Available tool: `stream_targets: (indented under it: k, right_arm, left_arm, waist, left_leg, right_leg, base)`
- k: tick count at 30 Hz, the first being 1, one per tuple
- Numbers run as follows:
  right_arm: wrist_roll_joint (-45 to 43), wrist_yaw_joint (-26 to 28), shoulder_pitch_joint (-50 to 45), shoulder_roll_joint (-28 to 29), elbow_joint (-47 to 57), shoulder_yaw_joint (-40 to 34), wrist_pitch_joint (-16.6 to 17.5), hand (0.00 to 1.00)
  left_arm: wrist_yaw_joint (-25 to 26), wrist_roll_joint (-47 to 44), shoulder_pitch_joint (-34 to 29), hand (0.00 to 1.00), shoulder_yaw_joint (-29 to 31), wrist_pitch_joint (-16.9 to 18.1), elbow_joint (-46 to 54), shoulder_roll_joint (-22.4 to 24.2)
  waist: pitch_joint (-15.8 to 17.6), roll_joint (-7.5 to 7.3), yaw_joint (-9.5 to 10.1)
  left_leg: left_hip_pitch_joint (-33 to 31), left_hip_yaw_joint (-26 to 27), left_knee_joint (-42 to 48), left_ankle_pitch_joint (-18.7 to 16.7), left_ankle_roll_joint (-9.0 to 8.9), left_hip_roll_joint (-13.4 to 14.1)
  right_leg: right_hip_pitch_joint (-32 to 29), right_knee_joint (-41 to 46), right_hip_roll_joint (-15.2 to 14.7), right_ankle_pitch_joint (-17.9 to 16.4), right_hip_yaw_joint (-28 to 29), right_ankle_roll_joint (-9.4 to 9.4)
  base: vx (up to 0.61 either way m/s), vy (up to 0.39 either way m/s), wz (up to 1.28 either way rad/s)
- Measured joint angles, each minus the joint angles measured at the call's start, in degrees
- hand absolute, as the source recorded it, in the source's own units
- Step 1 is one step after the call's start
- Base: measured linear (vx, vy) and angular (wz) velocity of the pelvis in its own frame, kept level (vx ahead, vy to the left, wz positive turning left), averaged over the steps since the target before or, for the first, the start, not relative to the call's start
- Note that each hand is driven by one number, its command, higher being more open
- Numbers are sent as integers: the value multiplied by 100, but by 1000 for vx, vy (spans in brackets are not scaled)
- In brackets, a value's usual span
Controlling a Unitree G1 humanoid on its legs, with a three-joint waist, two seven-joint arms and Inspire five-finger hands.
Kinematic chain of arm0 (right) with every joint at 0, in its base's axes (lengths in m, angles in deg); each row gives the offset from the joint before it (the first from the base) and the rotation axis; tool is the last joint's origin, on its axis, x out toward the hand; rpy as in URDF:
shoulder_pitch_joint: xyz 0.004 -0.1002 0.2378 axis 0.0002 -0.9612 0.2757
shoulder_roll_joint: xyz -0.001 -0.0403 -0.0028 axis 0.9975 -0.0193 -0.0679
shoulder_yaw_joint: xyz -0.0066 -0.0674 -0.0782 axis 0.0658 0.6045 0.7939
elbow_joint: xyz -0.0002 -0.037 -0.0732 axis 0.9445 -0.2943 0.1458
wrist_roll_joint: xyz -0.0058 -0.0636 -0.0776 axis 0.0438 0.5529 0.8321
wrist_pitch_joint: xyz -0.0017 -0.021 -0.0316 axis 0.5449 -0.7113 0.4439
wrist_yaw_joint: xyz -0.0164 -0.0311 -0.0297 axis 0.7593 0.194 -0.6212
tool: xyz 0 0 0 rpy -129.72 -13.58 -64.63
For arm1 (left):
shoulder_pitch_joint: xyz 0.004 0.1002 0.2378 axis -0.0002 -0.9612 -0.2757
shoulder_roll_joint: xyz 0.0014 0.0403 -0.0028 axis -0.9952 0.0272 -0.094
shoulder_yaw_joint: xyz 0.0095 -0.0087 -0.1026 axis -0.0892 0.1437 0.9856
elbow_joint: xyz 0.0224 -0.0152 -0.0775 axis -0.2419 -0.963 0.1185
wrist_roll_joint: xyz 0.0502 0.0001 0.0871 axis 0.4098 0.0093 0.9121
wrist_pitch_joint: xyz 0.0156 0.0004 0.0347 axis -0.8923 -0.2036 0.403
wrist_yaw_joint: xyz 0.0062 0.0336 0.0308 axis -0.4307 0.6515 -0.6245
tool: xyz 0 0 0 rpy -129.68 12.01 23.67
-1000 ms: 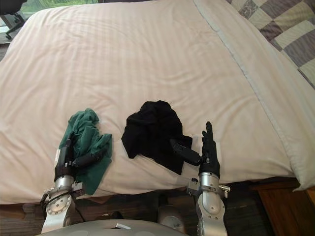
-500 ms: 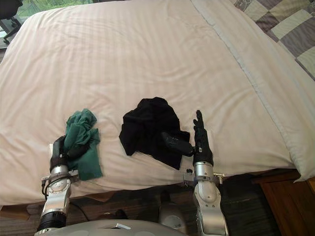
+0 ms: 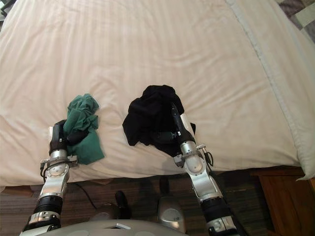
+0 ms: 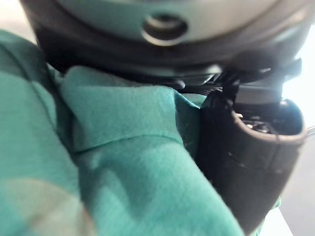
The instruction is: Tidy up the quilt and then pick up the clothes from the bed and put them into the laundry hamper
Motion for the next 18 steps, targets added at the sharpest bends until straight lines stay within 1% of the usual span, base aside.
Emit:
stream_targets:
  k: [1, 2, 3, 6, 7, 11, 13, 14, 15, 17, 18]
  right_arm:
    - [113, -8, 85, -3, -152, 60, 58, 100]
    - [162, -43, 277, -1, -536, 113, 199, 0]
    - [185, -66, 505, 1, -959, 164, 272, 0]
    - [417, -125, 911, 6, -1634, 289, 339, 0]
    - [595, -121, 1064, -15, -1855, 290, 339, 0]
    - [779, -119, 1163, -6, -2095, 194, 335, 0]
    - [773, -130, 922, 31, -1989, -151, 335, 0]
    - [764, -137, 623, 67, -1722, -493, 331, 0]
    - [762, -138, 449, 86, -1574, -651, 329, 0]
    - [347, -162, -206, 207, -1107, -1110, 324, 0]
    - [113, -207, -511, 313, -951, -1343, 323, 0]
  left_arm:
    - [19, -14, 2, 0, -28, 0, 0, -24]
    - [62, -35, 4, 0, -106, 0, 0, -74]
    - [98, -69, 17, 0, -200, 0, 0, -117]
    - [107, -195, 18, 0, -346, 0, 0, -141]
    - [106, -232, 18, 0, -407, -1, -5, -150]
    - [98, -244, 19, 0, -563, -9, 62, -79]
    - [97, -243, -14, 0, -723, -133, 342, 47]
    - [83, -240, -92, 0, -857, -233, 590, 166]
    - [57, -236, -153, 0, -925, -249, 707, 190]
    - [-147, -252, -433, 0, -1108, -244, 1055, 368]
    - [-263, -272, -572, 0, -1220, -242, 1181, 426]
  waist:
    - [2, -1, -1]
    - [3, -1, -4]
    - [10, -12, -19]
    - [20, -51, -64]
    - [33, -84, -63]
    - [20, -181, -84]
    - [-9, -208, -81]
    - [-37, -217, -80]
    - [-49, -218, -81]
    - [-155, -231, -92]
    - [-166, -246, -115]
  left_leg:
    - [-6, -8, -10, 15, 2, 0]
    - [4, -39, -60, 55, -2, -2]
    - [-3, -105, -90, 89, -2, -6]
    - [56, -276, -162, 145, -2, -7]
    - [100, -338, -170, 154, -6, -6]
    - [102, -613, -181, 155, -15, -5]
    - [99, -861, -269, 193, -26, -16]
    - [72, -1065, -337, 218, -19, -84]
    - [57, -1175, -375, 221, -21, -99]
    - [-105, -1602, -380, 268, 13, -152]
    - [-115, -1842, -384, 267, 18, -182]
  right_leg:
    - [4, -32, 0, 29, -5, -6]
    - [36, -102, 0, 68, -36, -5]
    - [55, -128, -5, 81, -92, -6]
    - [234, -273, -13, 126, -258, 7]
    - [331, -320, -16, 134, -317, 17]
    - [506, -473, -44, 135, -604, 32]
    - [637, -552, -80, 130, -854, 29]
    - [730, -603, -109, 102, -1060, 7]
    - [774, -604, -123, 65, -1174, 6]
    - [802, -456, -189, -160, -1594, 51]
    - [763, -45, -238, -439, -1753, 50]
  base:
    - [-63, -8, 3]
    - [-55, -19, 11]
    - [-52, -19, 17]
    - [-44, -19, 28]
    - [-40, -16, 23]
    - [-39, -18, 37]
    - [23, -25, 60]
    - [68, -15, 67]
    - [104, -16, 97]
    - [132, -20, 105]
    - [187, -43, 118]
